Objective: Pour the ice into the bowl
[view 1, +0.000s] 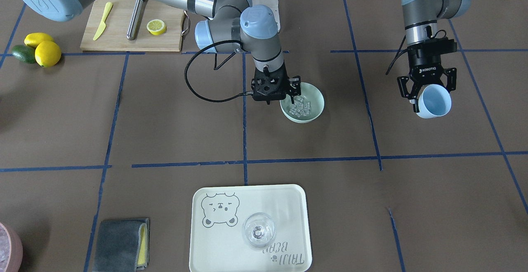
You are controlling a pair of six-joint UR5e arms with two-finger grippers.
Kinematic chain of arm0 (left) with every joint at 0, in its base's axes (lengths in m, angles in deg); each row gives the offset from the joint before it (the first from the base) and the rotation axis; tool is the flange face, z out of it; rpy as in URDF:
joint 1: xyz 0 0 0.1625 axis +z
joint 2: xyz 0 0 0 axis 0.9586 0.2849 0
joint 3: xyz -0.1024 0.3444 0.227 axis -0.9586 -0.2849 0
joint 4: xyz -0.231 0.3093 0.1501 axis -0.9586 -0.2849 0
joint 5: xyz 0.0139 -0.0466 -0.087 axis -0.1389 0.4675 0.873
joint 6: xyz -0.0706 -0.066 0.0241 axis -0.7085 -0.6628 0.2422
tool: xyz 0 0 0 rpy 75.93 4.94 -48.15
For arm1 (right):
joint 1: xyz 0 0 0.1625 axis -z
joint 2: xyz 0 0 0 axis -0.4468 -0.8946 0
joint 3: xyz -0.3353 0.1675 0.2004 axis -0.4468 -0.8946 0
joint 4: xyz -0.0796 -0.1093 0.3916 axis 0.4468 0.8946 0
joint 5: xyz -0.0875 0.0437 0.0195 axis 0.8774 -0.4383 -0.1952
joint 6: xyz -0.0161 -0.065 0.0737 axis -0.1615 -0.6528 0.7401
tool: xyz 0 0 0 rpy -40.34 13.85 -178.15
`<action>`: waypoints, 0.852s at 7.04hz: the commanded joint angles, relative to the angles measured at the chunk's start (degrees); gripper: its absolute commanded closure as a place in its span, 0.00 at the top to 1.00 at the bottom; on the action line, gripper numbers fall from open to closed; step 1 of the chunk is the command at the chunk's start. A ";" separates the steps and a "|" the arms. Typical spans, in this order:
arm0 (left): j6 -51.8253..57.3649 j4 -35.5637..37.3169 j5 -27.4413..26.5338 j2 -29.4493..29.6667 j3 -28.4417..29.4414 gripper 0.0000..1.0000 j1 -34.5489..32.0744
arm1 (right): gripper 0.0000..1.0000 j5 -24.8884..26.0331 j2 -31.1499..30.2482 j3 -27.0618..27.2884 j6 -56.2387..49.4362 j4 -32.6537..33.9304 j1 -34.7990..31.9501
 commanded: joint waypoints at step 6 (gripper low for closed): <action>-0.67 -19.47 -2.70 -1.81 12.39 0.00 -0.38 | 0.00 -4.61 -0.18 9.18 -2.97 10.48 -5.84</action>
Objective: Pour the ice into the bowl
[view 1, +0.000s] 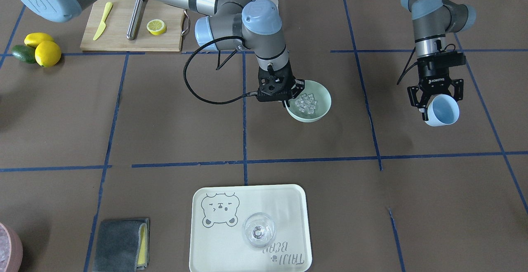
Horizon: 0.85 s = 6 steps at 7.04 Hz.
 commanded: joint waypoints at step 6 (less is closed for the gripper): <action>-12.85 -10.28 -13.86 -1.91 10.03 0.00 9.99 | 0.00 -7.69 -26.39 31.36 -17.50 14.52 -10.27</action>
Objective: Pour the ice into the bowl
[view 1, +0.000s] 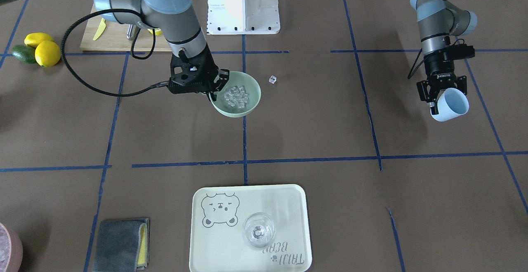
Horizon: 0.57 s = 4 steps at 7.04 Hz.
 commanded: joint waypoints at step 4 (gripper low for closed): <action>-4.36 0.76 -2.06 0.00 1.53 0.76 3.80 | 0.00 -1.99 -9.51 5.79 -6.94 -0.44 -3.49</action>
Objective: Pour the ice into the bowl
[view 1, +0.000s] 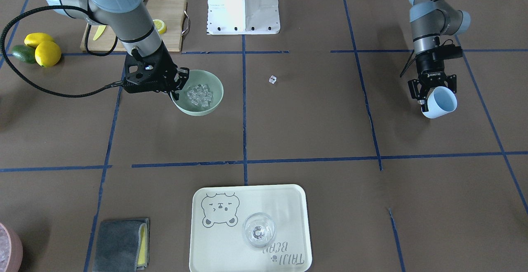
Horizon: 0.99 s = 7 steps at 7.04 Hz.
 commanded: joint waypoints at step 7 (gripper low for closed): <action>4.62 -0.54 -0.02 -6.48 -9.06 1.00 -0.58 | 0.00 -2.65 -7.96 4.00 -7.09 -0.33 -4.48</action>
